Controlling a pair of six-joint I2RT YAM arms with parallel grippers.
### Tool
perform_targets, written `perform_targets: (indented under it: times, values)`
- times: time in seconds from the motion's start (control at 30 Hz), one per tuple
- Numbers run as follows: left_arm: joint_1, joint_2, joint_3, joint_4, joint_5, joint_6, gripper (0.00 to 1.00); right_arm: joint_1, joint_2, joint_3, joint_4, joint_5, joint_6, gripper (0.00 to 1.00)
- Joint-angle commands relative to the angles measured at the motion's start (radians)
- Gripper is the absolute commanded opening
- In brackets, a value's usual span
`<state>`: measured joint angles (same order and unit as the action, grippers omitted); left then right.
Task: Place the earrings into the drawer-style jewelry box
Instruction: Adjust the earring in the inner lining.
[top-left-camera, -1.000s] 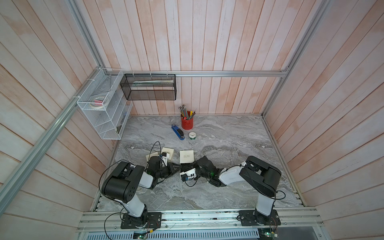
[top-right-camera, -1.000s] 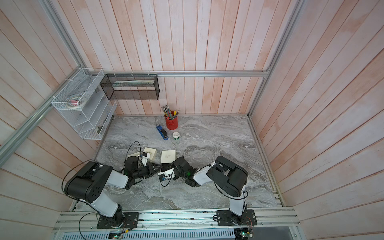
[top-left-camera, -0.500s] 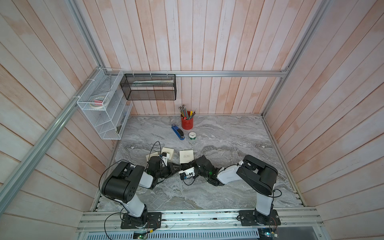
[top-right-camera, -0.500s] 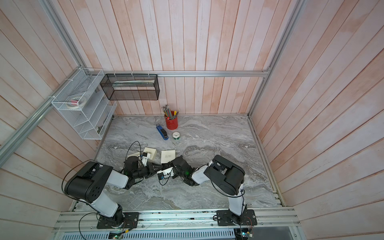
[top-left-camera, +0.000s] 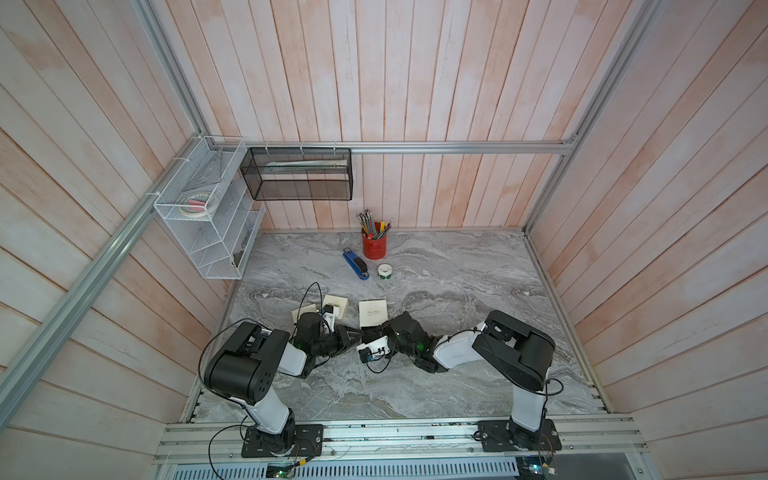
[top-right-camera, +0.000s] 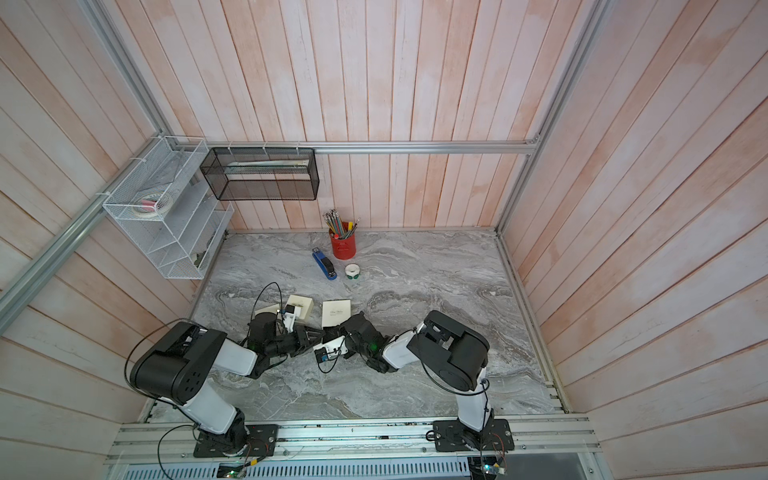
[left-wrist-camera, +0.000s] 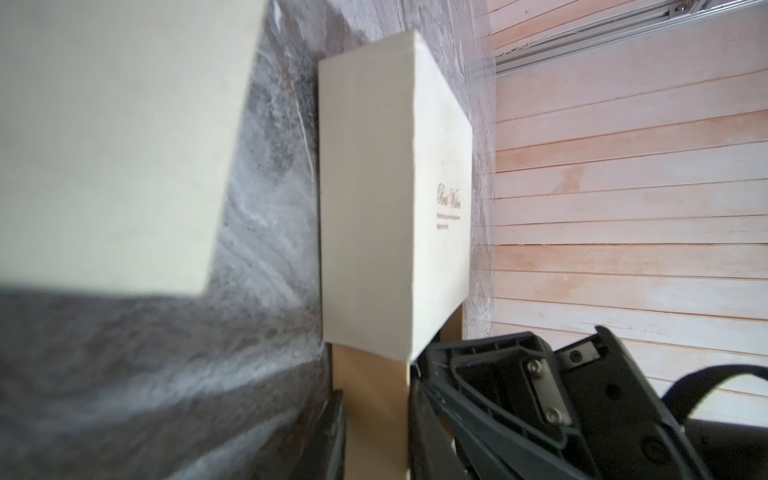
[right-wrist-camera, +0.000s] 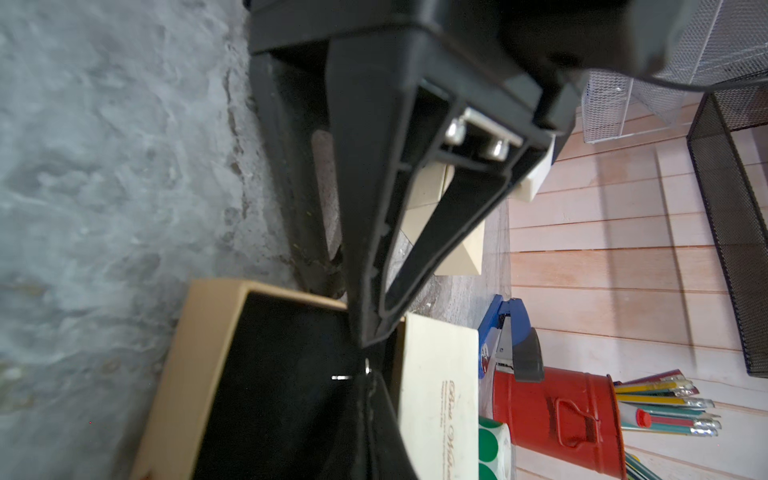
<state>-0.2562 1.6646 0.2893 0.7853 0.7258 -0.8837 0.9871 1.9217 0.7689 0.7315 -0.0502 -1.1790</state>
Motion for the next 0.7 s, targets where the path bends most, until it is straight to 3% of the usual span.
perform_targets:
  times: [0.0,0.67]
  values:
    - [0.002,0.017,0.011,0.010,0.004,0.000,0.27,0.009,-0.012,-0.022,-0.091,-0.054,0.027,0.00]
    - [0.002,0.020,0.011,0.012,0.007,0.000,0.27,0.010,0.010,0.010,-0.097,-0.066,0.042,0.00]
